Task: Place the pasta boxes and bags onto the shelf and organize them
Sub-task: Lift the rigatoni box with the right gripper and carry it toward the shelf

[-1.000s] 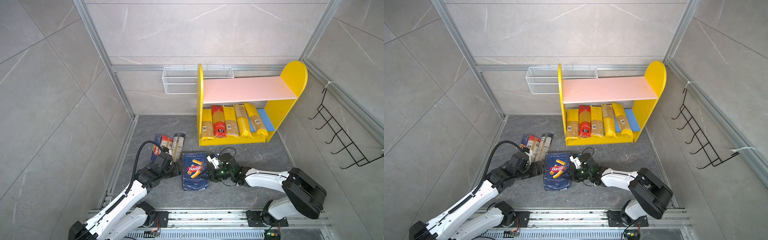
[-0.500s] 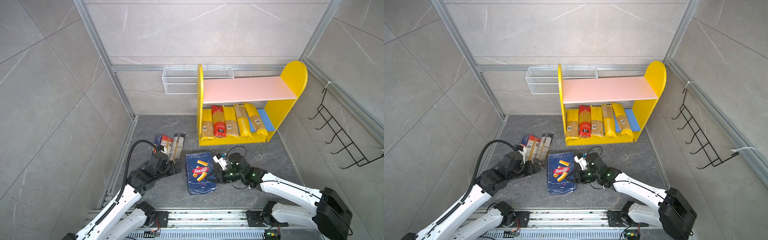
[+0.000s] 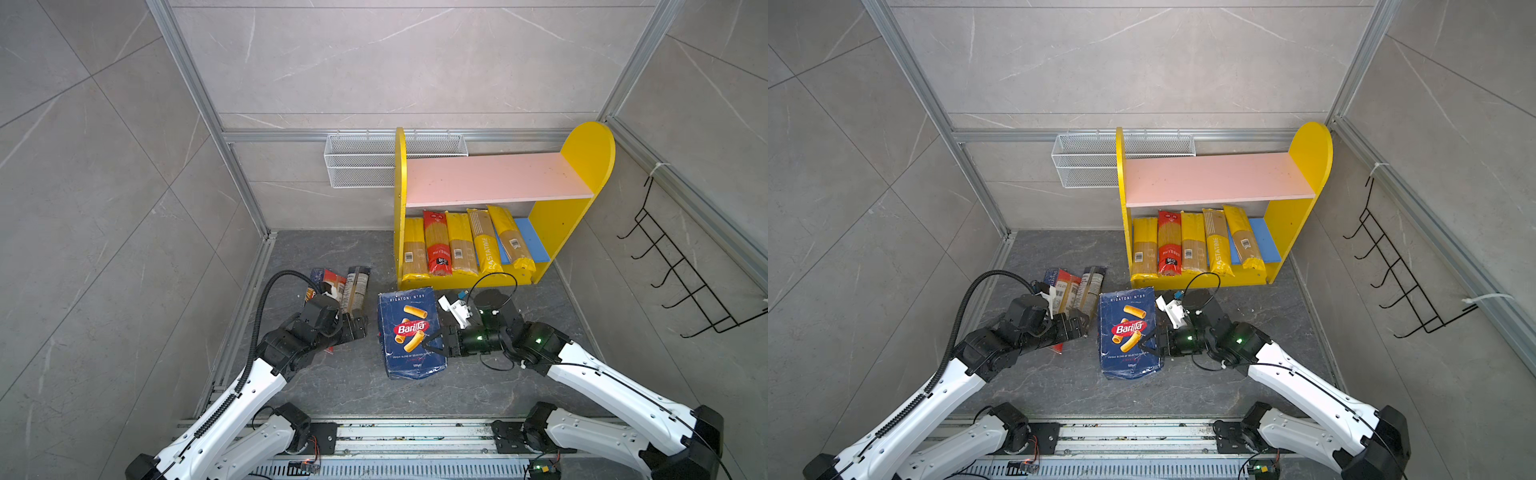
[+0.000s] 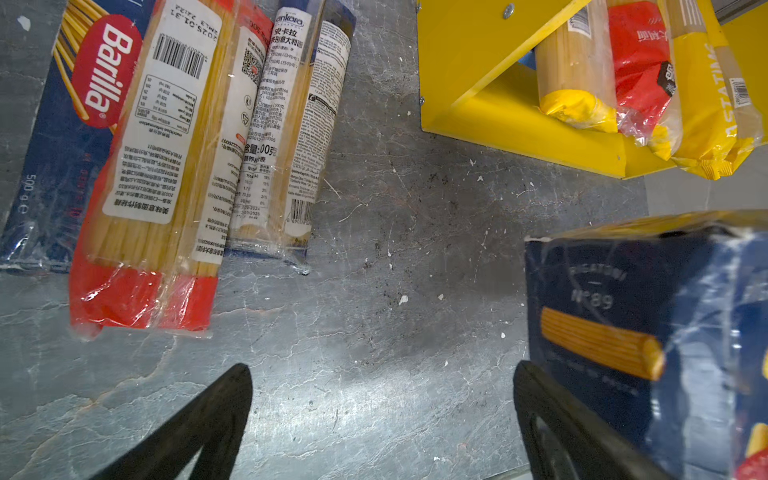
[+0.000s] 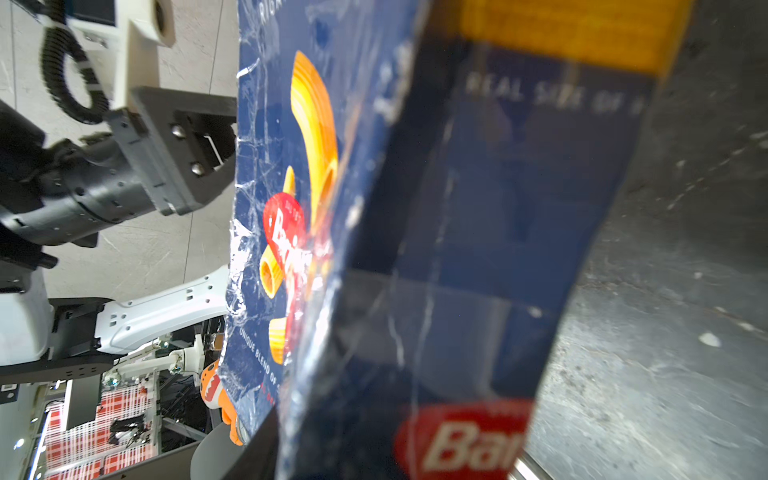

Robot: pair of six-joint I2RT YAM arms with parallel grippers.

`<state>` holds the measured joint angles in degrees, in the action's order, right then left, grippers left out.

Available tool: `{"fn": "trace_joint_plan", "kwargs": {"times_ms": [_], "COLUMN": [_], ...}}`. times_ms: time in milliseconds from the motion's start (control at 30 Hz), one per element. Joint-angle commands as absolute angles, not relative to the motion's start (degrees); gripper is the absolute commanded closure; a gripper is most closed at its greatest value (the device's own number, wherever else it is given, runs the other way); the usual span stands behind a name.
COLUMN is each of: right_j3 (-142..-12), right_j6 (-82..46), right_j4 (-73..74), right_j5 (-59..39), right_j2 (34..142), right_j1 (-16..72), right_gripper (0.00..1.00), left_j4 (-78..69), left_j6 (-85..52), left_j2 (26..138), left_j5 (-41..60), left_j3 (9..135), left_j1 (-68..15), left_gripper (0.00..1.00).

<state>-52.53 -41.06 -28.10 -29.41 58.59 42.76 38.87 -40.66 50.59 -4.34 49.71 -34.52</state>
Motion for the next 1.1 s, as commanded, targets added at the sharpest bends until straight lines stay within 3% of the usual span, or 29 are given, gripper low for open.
{"fn": "trace_joint_plan", "kwargs": {"times_ms": [0,600,1067], "right_j3": [-59.35,-86.7,-109.68], "right_j6": [-37.44,-32.24,-30.04], "right_j4": [-28.73,-45.65,-49.98], "right_j5": [-30.03,-33.76,-37.22], "right_j2": [55.38,61.51,76.18], "right_j1": [40.52,27.53,16.8], "right_gripper": [0.71,0.71,0.71], "left_j4": [37.46,36.28,35.79], "left_j6": [-38.33,-35.98,-34.92], "left_j2": [51.4,54.54,54.1], "left_j5": [-3.65,-1.42,-1.2], "left_j3": [52.46,55.16,54.78], "left_j1": [-34.84,-34.84,-34.84], "left_gripper": [0.0,0.0,0.0]}}
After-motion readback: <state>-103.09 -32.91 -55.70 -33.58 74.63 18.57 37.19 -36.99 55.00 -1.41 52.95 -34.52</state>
